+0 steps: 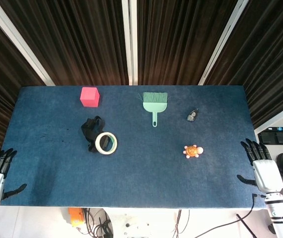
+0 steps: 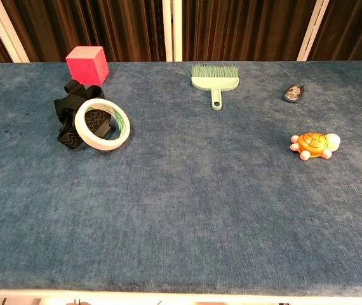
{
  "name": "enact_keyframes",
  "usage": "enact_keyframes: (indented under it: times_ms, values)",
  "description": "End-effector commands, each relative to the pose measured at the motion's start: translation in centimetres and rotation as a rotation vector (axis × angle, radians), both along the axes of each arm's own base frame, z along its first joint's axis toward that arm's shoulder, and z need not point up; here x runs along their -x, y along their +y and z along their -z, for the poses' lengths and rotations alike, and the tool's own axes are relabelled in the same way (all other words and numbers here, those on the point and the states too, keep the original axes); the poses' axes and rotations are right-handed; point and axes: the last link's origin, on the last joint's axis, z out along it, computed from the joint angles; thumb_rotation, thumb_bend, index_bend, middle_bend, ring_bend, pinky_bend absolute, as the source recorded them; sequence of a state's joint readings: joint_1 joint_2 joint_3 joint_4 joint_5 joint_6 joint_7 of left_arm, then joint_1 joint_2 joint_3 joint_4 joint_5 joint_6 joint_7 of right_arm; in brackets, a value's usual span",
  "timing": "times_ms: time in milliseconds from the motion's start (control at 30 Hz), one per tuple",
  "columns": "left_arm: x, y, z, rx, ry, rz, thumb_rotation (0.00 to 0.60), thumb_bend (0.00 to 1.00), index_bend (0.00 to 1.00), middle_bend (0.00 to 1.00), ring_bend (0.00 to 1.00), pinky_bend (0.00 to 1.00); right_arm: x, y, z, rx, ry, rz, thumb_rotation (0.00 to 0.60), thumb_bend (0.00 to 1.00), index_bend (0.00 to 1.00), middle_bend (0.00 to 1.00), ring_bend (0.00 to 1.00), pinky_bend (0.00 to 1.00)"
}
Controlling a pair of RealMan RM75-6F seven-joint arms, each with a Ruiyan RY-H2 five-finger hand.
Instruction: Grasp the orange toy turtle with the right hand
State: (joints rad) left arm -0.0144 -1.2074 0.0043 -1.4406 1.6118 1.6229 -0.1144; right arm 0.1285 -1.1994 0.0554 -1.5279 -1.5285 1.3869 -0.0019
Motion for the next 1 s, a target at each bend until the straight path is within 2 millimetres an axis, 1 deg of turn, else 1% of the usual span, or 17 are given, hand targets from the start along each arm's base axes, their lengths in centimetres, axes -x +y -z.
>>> enact_keyframes:
  times_ms: [33, 67, 167, 233, 267, 367, 400, 433, 467, 567, 600, 833, 1000]
  values:
    - [0.0, 0.2, 0.1, 0.004, -0.003, 0.0, 0.6, 0.0, 0.07, 0.04, 0.0, 0.05, -2.8, -2.4, -0.2, -0.036, 0.063, -0.062, 0.6, 0.04, 0.0, 0.0, 0.12, 0.19]
    - [0.0, 0.4, 0.2, 0.007, -0.005, 0.002, 0.6, 0.0, 0.07, 0.04, 0.0, 0.05, -3.6, -3.0, -0.1, -0.042, 0.084, -0.08, 0.6, 0.05, 0.0, 0.0, 0.21, 0.32]
    - [-0.2, 0.6, 0.3, 0.018, -0.004, 0.015, 0.6, 0.0, 0.07, 0.04, 0.0, 0.05, -5.3, -4.4, 0.7, -0.085, 0.134, -0.093, 0.6, 0.05, 0.0, 0.0, 0.37, 0.53]
    - [-0.3, 0.7, 0.3, 0.019, -0.002, 0.02, 0.6, 0.0, 0.07, 0.04, 0.0, 0.05, -6.1, -5.0, 1.4, -0.115, 0.167, -0.092, 0.6, 0.05, 0.0, 0.02, 0.45, 0.63]
    - [-0.2, 0.7, 0.3, 0.019, -0.004, 0.017, 0.6, 0.0, 0.07, 0.04, 0.0, 0.05, -6.5, -5.3, 1.9, -0.123, 0.192, -0.095, 0.6, 0.06, 0.0, 0.05, 0.52, 0.69]
    - [0.1, 0.7, 0.3, 0.025, -0.005, 0.005, 0.6, 0.0, 0.07, 0.04, 0.0, 0.05, -7.4, -5.7, 3.6, -0.181, 0.215, -0.084, 0.6, 0.06, 0.01, 0.16, 0.77, 0.93]
    - [0.1, 0.6, 0.3, 0.029, -0.005, 0.001, 0.6, 0.0, 0.07, 0.04, 0.0, 0.05, -7.7, -5.8, 4.0, -0.198, 0.221, -0.082, 0.6, 0.06, 0.02, 0.18, 0.83, 0.98]
    - [0.2, 0.6, 0.3, 0.031, -0.006, -0.003, 0.6, 0.0, 0.07, 0.04, 0.0, 0.05, -7.9, -6.0, 4.4, -0.206, 0.231, -0.086, 0.6, 0.07, 0.04, 0.19, 0.85, 0.99]
    - [0.4, 0.5, 0.3, 0.032, -0.006, -0.007, 0.6, 0.0, 0.07, 0.04, 0.0, 0.05, -8.1, -6.3, 4.8, -0.209, 0.246, -0.093, 0.6, 0.07, 0.07, 0.2, 0.87, 1.0]
    - [0.6, 0.5, 0.2, 0.032, -0.008, -0.014, 0.6, 0.0, 0.07, 0.04, 0.0, 0.05, -8.4, -6.8, 6.1, -0.227, 0.265, -0.094, 0.6, 0.07, 0.16, 0.2, 0.87, 1.0]
    - [0.6, 0.4, 0.2, 0.031, -0.009, -0.014, 0.6, 0.0, 0.07, 0.04, 0.0, 0.05, -8.4, -6.9, 6.4, -0.233, 0.27, -0.092, 0.6, 0.07, 0.17, 0.21, 0.87, 1.0]
    - [1.0, 0.5, 0.3, 0.037, -0.013, -0.02, 0.6, 0.0, 0.07, 0.04, 0.0, 0.05, -8.6, -8.0, 8.6, -0.247, 0.291, -0.084, 0.6, 0.08, 0.18, 0.24, 0.88, 1.0]
    - [1.3, 0.5, 0.4, 0.045, -0.015, -0.029, 0.6, 0.0, 0.07, 0.04, 0.0, 0.05, -9.1, -9.0, 10.0, -0.249, 0.283, -0.088, 0.6, 0.13, 0.19, 0.26, 0.89, 1.0]
